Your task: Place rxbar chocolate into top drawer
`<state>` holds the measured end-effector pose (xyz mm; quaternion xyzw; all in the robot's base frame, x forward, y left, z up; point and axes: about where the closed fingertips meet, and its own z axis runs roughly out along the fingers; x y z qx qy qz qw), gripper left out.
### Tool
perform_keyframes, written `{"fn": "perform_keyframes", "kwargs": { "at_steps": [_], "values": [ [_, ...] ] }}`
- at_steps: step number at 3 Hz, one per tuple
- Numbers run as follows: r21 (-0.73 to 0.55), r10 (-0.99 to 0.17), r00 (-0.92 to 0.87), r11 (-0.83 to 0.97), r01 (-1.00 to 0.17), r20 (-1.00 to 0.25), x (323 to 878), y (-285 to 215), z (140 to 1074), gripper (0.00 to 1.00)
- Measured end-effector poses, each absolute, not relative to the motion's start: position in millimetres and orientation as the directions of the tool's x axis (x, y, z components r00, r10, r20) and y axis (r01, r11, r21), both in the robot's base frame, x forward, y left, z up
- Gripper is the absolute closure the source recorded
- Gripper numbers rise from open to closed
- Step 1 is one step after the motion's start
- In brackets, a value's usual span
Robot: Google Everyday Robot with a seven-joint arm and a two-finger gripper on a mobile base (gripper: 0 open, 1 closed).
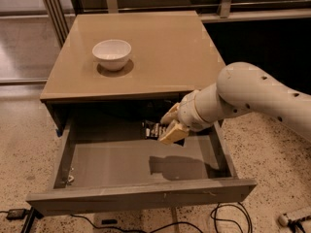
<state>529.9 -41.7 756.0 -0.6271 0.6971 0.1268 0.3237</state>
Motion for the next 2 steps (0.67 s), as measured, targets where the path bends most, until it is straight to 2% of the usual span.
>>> {"fn": "perform_keyframes", "kwargs": {
  "at_steps": [2],
  "values": [
    [-0.252,-0.778,-0.026,0.235,-0.939,-0.628,556,-16,692,1.00]
  ]
}}
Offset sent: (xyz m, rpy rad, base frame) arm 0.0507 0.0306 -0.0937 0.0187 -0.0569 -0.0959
